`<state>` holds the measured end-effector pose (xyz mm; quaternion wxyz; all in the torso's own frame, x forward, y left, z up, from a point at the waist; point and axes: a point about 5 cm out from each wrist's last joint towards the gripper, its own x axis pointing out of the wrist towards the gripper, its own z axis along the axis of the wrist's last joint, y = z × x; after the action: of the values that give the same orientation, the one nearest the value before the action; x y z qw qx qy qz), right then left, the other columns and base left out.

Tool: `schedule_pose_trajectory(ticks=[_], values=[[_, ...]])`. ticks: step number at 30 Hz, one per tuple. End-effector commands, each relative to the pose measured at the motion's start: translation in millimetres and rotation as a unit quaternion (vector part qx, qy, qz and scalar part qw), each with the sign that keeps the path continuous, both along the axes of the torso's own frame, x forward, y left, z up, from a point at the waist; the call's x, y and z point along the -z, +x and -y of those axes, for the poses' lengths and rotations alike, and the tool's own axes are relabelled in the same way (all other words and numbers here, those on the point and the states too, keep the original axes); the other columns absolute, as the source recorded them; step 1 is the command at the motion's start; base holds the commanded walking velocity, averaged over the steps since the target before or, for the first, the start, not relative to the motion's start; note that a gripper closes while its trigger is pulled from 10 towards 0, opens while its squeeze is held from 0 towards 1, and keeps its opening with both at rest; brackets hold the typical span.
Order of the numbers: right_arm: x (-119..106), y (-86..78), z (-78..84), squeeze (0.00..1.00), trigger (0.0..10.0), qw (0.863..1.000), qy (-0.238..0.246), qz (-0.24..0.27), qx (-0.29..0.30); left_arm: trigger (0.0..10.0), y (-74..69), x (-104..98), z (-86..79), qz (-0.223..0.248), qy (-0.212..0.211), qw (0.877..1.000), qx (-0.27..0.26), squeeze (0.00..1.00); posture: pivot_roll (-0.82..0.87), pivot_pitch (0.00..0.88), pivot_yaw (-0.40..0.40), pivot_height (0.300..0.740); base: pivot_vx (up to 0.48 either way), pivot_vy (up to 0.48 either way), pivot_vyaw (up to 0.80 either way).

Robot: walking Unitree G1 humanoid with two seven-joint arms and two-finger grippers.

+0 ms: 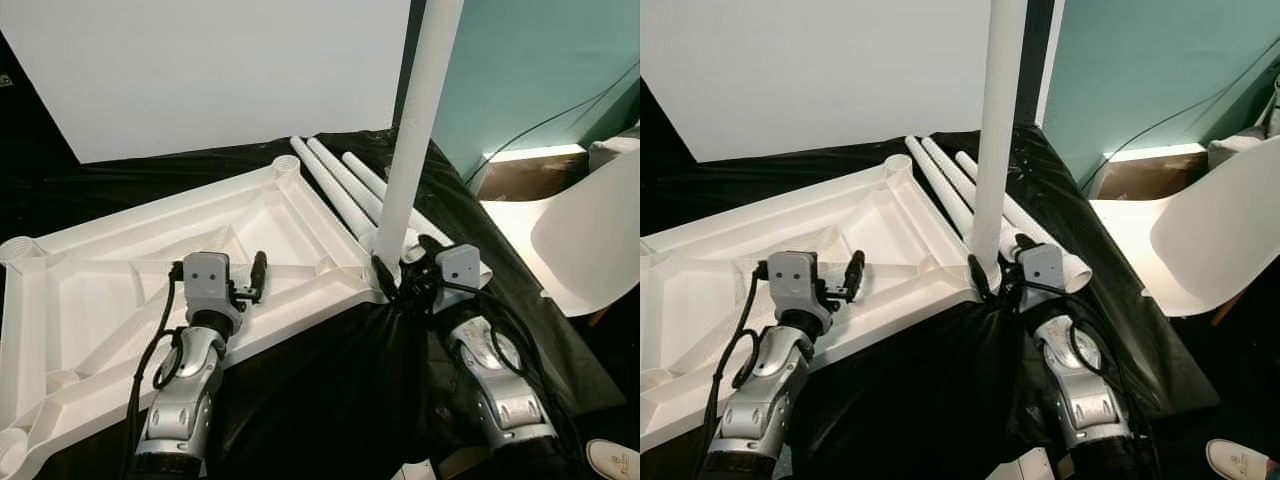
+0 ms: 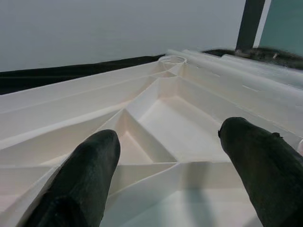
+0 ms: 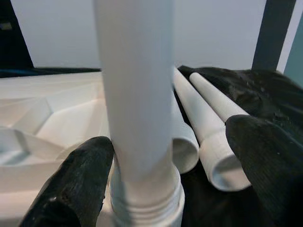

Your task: Building children table

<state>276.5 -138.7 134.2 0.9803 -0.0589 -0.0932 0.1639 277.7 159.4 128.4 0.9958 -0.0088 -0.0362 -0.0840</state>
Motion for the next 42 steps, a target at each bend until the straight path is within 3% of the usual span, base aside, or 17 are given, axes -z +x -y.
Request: schedule_pose_trajectory(ticks=[1, 42], values=[[2.1, -1.7, 4.1, 0.0, 10.0, 1.0, 0.007, -0.01, 0.003, 10.0, -0.4, -2.4, -3.6, 0.006, -0.006, 0.999, -0.038, 0.0, -0.03, 0.0, 0.065, 0.74, 0.0, 0.0, 0.0], [2.1, -1.7, 4.1, 0.0, 10.0, 1.0, 0.007, -0.01, 0.003, 10.0, -0.4, -2.4, -3.6, 0.006, -0.006, 0.999, -0.038, 0.0, -0.03, 0.0, 0.065, 0.74, 0.0, 0.0, 0.0]])
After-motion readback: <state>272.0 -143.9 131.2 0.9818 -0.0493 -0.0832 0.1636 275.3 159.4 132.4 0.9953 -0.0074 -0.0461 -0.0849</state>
